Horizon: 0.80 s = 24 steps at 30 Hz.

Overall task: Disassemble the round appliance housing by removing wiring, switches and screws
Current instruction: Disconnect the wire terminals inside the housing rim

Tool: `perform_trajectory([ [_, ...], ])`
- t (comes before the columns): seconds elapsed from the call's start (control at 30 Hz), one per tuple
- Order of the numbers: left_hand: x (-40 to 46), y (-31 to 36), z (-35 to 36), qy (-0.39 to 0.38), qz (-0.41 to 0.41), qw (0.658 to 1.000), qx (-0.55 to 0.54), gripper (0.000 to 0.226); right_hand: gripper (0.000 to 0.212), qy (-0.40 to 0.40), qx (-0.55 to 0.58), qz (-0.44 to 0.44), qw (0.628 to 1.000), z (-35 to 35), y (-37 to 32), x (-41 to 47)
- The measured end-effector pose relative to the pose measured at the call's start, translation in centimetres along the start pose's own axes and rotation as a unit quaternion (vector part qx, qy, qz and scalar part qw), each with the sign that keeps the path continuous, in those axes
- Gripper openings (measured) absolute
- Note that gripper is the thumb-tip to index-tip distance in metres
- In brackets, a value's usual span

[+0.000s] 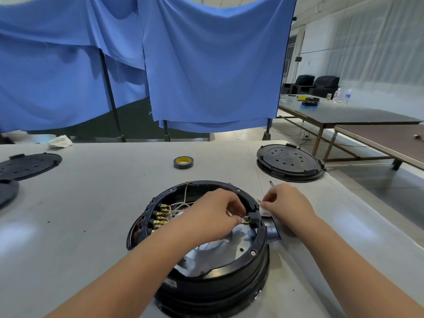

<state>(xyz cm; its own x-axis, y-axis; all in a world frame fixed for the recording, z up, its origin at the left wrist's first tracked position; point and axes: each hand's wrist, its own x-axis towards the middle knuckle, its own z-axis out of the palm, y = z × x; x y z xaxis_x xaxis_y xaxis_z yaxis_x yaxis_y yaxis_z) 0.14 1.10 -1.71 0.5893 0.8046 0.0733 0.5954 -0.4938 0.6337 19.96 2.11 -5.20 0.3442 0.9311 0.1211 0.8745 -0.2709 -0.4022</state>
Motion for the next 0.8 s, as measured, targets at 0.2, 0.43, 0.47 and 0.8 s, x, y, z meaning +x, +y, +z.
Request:
perform_trajectory([
  [0.2, 0.1, -0.3, 0.1, -0.008, -0.005, 1.000, 0.002, 0.016, 0.015, -0.006, 0.302, -0.036, 0.953, -0.1, -1.7, -2.4],
  [0.43, 0.1, 0.0, 0.3, -0.008, 0.001, 0.999, 0.048, 0.009, 0.037, -0.037, 0.375, -0.046, 0.925, 1.3, -3.0, -5.1],
  [0.47, 0.1, 0.1, 0.4, -0.008, -0.004, 0.998, 0.057, 0.010, 0.037, -0.037, 0.383, -0.047, 0.922, 1.4, -2.9, -5.1],
  [0.8, -0.3, 1.2, 0.9, 0.056, 0.048, 0.953, 0.293, 0.021, 0.033, -0.036, 0.426, -0.052, 0.902, 1.6, -3.0, -5.3],
])
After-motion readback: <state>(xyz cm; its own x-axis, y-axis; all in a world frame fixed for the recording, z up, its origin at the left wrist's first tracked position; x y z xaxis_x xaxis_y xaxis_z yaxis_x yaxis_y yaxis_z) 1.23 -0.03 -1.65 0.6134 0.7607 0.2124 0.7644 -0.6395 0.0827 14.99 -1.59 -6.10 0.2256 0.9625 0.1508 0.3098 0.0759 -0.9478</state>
